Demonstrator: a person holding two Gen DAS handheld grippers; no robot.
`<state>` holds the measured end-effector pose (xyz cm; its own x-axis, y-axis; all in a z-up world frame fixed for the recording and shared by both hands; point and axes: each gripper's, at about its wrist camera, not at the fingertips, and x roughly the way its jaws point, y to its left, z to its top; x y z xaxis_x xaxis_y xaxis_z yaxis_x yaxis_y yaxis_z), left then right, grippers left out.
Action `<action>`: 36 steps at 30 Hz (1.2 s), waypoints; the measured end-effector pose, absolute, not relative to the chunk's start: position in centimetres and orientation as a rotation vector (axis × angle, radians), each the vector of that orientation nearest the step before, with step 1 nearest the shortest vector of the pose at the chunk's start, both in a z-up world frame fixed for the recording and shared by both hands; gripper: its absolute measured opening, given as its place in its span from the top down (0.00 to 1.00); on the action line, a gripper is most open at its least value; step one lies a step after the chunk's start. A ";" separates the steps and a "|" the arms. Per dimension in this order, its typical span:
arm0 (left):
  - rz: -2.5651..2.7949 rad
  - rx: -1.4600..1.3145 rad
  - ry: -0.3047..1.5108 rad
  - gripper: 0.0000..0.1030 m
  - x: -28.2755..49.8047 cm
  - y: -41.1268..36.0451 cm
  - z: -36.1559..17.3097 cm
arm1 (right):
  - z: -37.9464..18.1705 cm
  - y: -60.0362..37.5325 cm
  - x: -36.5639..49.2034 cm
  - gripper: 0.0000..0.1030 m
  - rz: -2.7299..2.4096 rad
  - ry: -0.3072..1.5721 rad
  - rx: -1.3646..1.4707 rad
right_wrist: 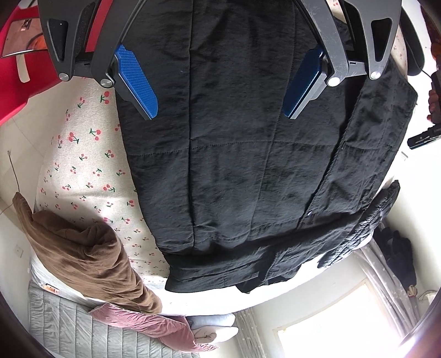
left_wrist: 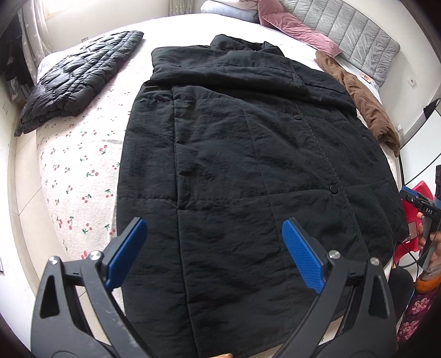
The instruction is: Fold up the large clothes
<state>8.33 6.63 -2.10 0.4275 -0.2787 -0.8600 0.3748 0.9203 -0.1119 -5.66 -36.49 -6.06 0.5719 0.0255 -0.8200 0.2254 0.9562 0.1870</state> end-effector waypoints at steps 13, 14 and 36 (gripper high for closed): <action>-0.635 0.308 1.083 0.05 10.4 0.3 -7.1 | -8.1 -29.7 -2.1 0.09 0.006 1.061 0.180; -0.644 0.298 1.108 0.05 10.3 0.9 -7.7 | -8.5 -29.5 -2.1 0.09 0.006 1.071 0.172; -0.680 0.313 1.031 0.04 7.6 1.3 -5.9 | -9.3 -31.9 -3.0 0.09 -0.095 1.060 0.169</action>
<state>7.57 1.31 -5.85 0.3351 -0.3702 -0.8664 0.6511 0.7557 -0.0711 -3.00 -31.89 -9.28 0.4866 0.0035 -0.8736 0.1592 0.9829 0.0926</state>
